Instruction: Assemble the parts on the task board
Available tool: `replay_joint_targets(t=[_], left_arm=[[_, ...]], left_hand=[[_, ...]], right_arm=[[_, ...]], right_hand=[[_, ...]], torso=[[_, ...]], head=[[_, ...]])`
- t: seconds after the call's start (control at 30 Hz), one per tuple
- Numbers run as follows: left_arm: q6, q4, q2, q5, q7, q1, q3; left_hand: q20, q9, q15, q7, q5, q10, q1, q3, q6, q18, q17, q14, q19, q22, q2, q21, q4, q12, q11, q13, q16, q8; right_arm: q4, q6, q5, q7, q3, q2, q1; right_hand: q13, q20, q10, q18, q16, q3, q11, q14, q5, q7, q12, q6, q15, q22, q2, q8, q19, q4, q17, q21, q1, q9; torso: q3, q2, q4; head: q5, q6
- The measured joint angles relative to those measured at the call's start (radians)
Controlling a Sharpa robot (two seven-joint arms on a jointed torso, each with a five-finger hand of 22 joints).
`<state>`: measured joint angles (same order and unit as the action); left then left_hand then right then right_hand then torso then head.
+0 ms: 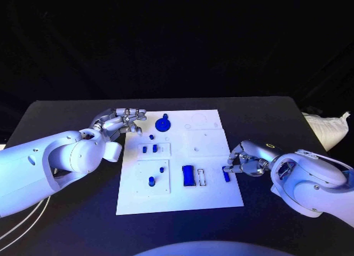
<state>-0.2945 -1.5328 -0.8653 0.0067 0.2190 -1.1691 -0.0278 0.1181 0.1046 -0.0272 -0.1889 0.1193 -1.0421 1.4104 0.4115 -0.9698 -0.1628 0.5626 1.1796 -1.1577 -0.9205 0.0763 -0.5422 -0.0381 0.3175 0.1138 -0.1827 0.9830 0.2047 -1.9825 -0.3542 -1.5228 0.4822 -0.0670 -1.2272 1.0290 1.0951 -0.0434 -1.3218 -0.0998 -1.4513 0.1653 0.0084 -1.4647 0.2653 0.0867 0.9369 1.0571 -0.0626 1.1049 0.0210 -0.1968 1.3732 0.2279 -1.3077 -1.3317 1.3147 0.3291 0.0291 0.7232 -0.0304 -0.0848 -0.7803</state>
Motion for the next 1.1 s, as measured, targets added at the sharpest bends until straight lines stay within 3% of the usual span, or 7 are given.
replay_joint_targets(t=[0.2, 0.4, 0.87, 1.03, 1.1], left_arm=[[0.000, 0.002, 0.000, 0.000, 0.000, 0.000, 0.000], [0.001, 0.003, 0.000, 0.000, 0.000, 0.000, 0.000], [0.001, 0.009, 0.001, 0.000, -0.001, 0.000, 0.000], [0.002, 0.009, 0.001, 0.000, -0.001, 0.000, 0.000], [0.002, 0.009, 0.001, 0.000, -0.001, 0.000, 0.000]], left_hand=[[0.000, 0.000, 0.000, 0.000, 0.000, 0.000, 0.000, 0.000, 0.000, 0.000, 0.000, 0.000, 0.000, 0.000, 0.000, 0.000, 0.000, 0.000, 0.000, 0.000, 0.000, 0.000], [0.000, 0.000, 0.000, 0.000, 0.000, 0.000, 0.000, 0.000, 0.000, 0.000, 0.000, 0.000, 0.000, 0.000, 0.000, 0.000, 0.000, 0.000, 0.000, 0.000, 0.000, 0.000], [0.000, 0.000, 0.000, 0.000, 0.000, 0.000, 0.000, 0.000, 0.000, 0.000, 0.000, 0.000, 0.000, 0.000, 0.000, 0.000, 0.000, 0.000, 0.000, 0.000, 0.000, 0.000], [0.000, 0.000, 0.000, 0.000, 0.000, 0.000, 0.000, 0.000, 0.000, 0.000, 0.000, 0.000, 0.000, 0.000, 0.000, 0.000, 0.000, 0.000, 0.000, 0.000, 0.000, 0.000], [0.000, 0.000, 0.000, 0.000, 0.000, 0.000, 0.000, 0.000, 0.000, 0.000, 0.000, 0.000, 0.000, 0.000, 0.000, 0.000, 0.000, 0.000, 0.000, 0.000, 0.000, 0.000]], right_arm=[[0.005, 0.036, -0.027, 0.031, -0.002, 0.002, -0.003], [0.011, 0.064, -0.046, 0.051, -0.003, 0.015, -0.011], [0.022, 0.077, -0.095, 0.071, 0.000, 0.054, -0.022], [0.028, 0.080, -0.114, 0.074, 0.002, 0.072, -0.024], [0.030, 0.084, -0.127, 0.075, 0.003, 0.081, -0.025]], right_hand=[[-0.004, 0.000, 0.000, 0.000, 0.004, 0.025, 0.000, 0.000, 0.017, -0.003, -0.004, 0.017, 0.000, 0.000, -0.005, 0.004, 0.000, 0.025, 0.000, 0.000, -0.015, -0.004], [-0.004, 0.000, 0.000, 0.000, 0.004, 0.025, 0.000, 0.000, 0.017, -0.003, -0.004, 0.017, 0.000, 0.000, -0.005, 0.004, 0.000, 0.026, 0.000, 0.000, -0.015, -0.004], [-0.002, 0.000, -0.004, 0.000, 0.004, 0.025, -0.004, 0.000, 0.017, -0.007, -0.004, 0.024, 0.000, 0.001, 0.005, 0.009, 0.000, 0.030, 0.000, 0.000, -0.004, -0.008], [-0.003, 0.000, -0.004, 0.000, 0.004, 0.015, -0.003, 0.000, 0.010, -0.010, -0.004, 0.027, 0.000, 0.001, 0.011, 0.016, 0.000, 0.020, 0.000, 0.005, 0.044, -0.008], [-0.005, 0.000, -0.004, 0.000, 0.010, 0.010, -0.003, 0.000, -0.016, -0.009, -0.012, 0.030, 0.000, -0.001, 0.010, 0.021, 0.000, 0.001, 0.000, 0.005, 0.073, -0.008]], torso=[[-0.0001, 0.000, 0.0000], [-0.0001, 0.000, -0.0003], [-0.0002, 0.001, -0.0007], [0.0000, 0.001, 0.0000], [0.0000, 0.001, 0.0000]], head=[[-0.003, 0.002], [-0.005, 0.002], [-0.001, 0.001], [-0.002, 0.001], [-0.003, 0.001]])
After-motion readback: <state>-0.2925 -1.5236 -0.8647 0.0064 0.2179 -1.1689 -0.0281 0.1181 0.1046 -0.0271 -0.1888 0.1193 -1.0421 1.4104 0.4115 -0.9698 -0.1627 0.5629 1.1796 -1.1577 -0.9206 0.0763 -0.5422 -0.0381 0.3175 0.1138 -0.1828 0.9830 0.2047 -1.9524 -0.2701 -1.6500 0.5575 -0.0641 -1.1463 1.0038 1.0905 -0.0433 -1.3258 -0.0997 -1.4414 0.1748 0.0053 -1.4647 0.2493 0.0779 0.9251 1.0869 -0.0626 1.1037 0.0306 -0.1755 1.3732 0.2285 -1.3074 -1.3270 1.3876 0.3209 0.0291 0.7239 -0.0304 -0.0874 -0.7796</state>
